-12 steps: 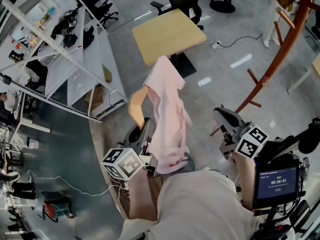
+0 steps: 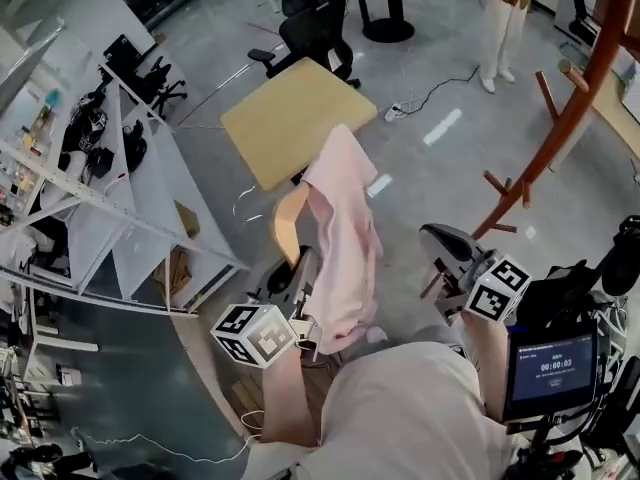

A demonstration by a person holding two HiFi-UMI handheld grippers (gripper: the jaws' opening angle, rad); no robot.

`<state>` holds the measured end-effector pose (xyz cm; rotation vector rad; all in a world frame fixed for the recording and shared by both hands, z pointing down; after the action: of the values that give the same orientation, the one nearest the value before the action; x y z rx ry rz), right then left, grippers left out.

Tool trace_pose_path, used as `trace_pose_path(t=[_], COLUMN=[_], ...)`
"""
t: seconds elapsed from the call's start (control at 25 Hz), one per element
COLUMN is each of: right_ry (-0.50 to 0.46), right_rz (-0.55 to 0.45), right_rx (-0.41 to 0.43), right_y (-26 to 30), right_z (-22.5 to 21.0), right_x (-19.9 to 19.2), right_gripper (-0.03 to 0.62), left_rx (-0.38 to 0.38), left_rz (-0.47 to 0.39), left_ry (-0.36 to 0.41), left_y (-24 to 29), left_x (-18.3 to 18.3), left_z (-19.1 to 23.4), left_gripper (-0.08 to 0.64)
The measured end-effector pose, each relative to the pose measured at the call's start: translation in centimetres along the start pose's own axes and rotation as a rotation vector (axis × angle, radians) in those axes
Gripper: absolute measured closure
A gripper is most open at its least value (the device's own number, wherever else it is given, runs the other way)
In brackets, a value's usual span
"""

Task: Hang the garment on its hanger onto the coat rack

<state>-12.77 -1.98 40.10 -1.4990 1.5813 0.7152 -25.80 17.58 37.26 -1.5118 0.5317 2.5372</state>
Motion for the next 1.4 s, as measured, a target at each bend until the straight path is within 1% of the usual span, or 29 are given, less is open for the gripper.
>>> trace_pose_path(t=[0.2, 0.4, 0.72, 0.96, 1.16, 1.4], right_ry=[-0.015, -0.026, -0.076, -0.089, -0.101, -0.113], right_rz=[-0.023, -0.041, -0.065, -0.107, -0.146, -0.197], right_rx=[-0.041, -0.059, -0.075, -0.129, -0.164, -0.228], right_y=[0.4, -0.2, -1.5, -2.8, -3.7, -5.5], right_z=[-1.9, -4.2, -5.6, -5.9, -6.7, -8.1], right_x=[1.8, 3.5, 6.0, 7.3, 8.3, 9.7], right_gripper=[0.579, 0.58, 0.58, 0.58, 0.58, 0.58], left_rx=[-0.049, -0.059, -0.113, -0.193, -0.254, -0.343], left_rz=[0.018, 0.023, 0.034, 0.063, 0.089, 0.109], left_ry=[0.027, 0.05, 0.096, 0.123, 0.169, 0.205], left_y=[4.1, 7.5, 13.1, 17.2, 20.7, 24.7], left_x=[1.7, 2.7, 4.8, 6.3, 6.9, 7.7], left_z=[0.1, -0.2, -2.1, -4.4, -6.6, -9.7], left_gripper=[0.522, 0.522, 0.522, 0.522, 0.522, 0.522])
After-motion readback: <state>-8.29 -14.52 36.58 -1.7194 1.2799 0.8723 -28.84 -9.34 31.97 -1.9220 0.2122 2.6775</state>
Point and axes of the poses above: the fingertips, and each gripper's own axes: y forward along the fingers, z to its left, x out of its top, the point moved 3 cm from there along -y, backward along the fingers, and after that the axes turned 2 degrees about -z, right-handed, at the moved point
